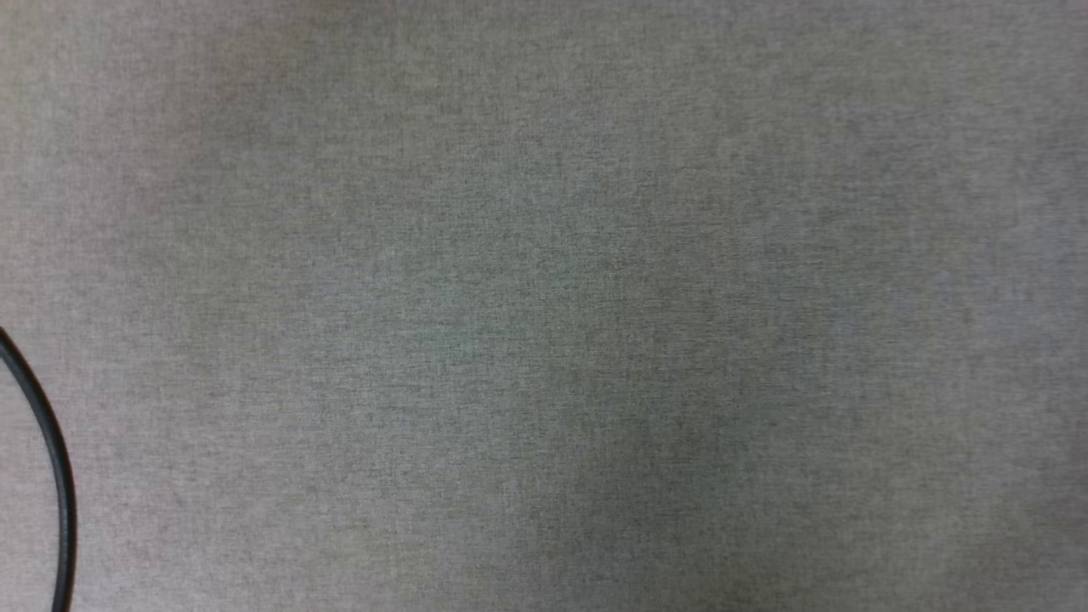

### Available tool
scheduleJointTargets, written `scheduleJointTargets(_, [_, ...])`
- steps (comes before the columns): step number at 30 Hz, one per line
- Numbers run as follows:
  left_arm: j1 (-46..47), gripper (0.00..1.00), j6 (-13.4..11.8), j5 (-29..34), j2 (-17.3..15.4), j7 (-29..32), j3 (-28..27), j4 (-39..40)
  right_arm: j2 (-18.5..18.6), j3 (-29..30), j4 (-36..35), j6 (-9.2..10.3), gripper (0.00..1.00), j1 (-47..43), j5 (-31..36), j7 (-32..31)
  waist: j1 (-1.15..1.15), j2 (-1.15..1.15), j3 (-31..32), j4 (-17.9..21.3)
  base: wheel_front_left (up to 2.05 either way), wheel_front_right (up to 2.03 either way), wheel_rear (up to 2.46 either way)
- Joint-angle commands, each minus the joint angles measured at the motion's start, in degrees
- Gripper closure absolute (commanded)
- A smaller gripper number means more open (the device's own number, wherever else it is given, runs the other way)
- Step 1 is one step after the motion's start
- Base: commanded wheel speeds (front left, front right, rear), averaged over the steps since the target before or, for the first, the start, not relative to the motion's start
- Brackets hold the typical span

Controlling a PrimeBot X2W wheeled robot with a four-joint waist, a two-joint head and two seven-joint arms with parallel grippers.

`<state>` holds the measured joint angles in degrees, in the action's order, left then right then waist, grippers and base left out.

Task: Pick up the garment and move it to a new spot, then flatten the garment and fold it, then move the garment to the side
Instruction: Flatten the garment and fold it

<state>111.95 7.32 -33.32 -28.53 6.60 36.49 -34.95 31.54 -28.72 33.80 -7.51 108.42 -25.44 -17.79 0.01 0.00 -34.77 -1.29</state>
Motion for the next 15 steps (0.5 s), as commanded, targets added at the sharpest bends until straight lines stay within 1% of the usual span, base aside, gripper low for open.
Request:
scheduleJointTargets(1, [0.08,1.00,0.02,-0.07,0.13,-0.90,0.48,-0.81,-0.36,-0.72,0.99,0.04,1.00,0.26,0.45,0.47,-0.01,0.00,-0.54,-0.37,0.00,0.00,0.00])
scheduleJointTargets(4, [-1.72,1.00,0.04,-1.32,0.24,-2.87,2.20,-3.14,-0.89,-3.04,3.04,0.05,1.00,-1.17,0.17,2.63,-0.01,0.00,-0.97,-0.60,0.00,0.00,0.00])
scheduleJointTargets(8, [-5.56,1.00,0.04,-3.22,-0.24,-5.77,4.94,-5.29,-0.93,-6.31,5.53,0.05,1.00,-5.60,-1.52,6.33,-0.01,0.00,-0.68,-0.32,0.00,0.00,0.00])
scheduleJointTargets(15, [-17.17,1.00,0.04,-6.50,-1.63,-11.03,9.91,-6.58,-2.44,-9.22,9.90,0.04,1.00,-15.68,-6.49,13.16,-0.01,0.00,3.06,0.44,0.00,0.00,0.00])
